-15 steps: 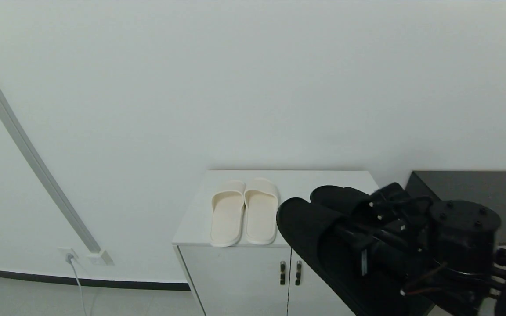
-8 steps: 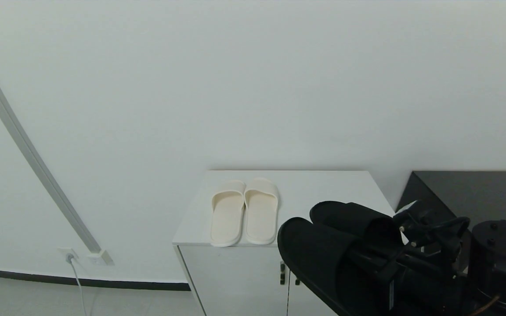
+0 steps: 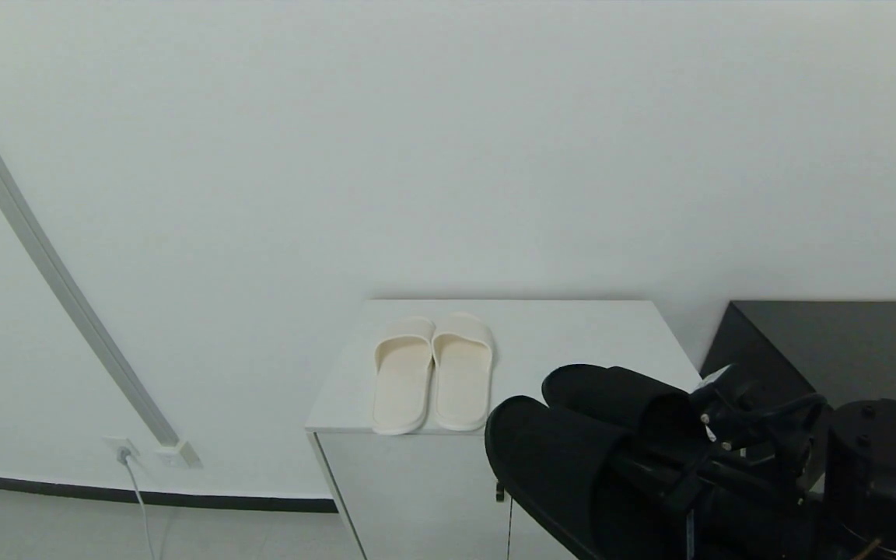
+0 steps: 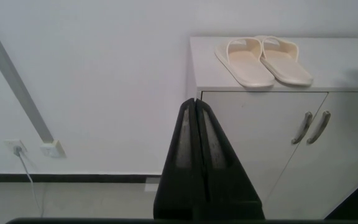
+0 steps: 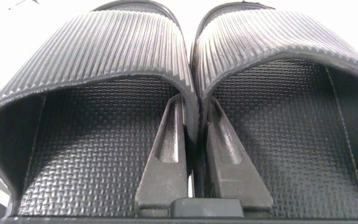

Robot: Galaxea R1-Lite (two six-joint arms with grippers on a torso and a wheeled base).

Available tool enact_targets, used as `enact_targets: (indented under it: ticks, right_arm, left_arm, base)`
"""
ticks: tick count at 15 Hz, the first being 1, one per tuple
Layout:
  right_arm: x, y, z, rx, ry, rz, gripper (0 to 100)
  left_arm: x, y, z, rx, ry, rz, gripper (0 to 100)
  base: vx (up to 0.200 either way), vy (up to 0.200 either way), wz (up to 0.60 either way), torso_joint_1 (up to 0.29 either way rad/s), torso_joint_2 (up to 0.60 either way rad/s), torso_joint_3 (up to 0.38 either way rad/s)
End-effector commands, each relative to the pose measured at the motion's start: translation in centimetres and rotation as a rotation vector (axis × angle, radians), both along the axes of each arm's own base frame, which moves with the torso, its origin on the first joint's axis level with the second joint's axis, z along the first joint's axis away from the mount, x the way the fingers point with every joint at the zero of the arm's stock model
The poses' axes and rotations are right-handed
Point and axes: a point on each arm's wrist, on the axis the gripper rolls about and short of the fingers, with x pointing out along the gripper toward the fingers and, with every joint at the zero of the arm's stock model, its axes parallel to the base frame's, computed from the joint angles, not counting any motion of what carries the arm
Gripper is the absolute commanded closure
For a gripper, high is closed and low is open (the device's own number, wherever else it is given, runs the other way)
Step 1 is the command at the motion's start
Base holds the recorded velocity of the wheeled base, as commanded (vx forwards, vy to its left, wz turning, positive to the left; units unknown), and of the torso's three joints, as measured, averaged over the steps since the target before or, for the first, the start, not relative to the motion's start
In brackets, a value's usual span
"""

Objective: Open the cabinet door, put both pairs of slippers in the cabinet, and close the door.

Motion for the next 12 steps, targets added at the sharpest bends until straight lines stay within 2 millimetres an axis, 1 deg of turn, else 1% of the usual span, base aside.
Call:
enact_targets:
  ticks: [1, 4, 8, 12]
  right_arm:
    - [0.05, 0.14, -0.34, -0.011, 0.010, 0.001, 100]
    - [0.15, 0.19, -0.44, -0.015, 0.013, -0.002, 100]
    - [0.30, -0.09, -0.36, -0.010, 0.010, -0.011, 100]
    - [0.37, -0.05, -0.93, -0.029, 0.027, -0.006, 100]
  left_arm:
    - [0.01, 0.00, 0.01, -0.001, 0.000, 0.001, 100]
    - [0.01, 0.00, 0.00, 0.001, 0.002, 0.001, 100]
    - [0.00, 0.00, 0.01, -0.001, -0.001, 0.001, 100]
    - [0.01, 0.00, 0.00, -0.001, 0.002, 0.001, 100]
  base:
    - [-0.200, 0.000, 0.00, 0.032, 0.01, -0.002]
    - [-0.200, 0.000, 0.00, -0.007, 0.00, 0.004]
    - [0.000, 0.000, 0.00, 0.000, 0.00, 0.000]
    - [0.000, 0.000, 0.00, 0.000, 0.00, 0.000]
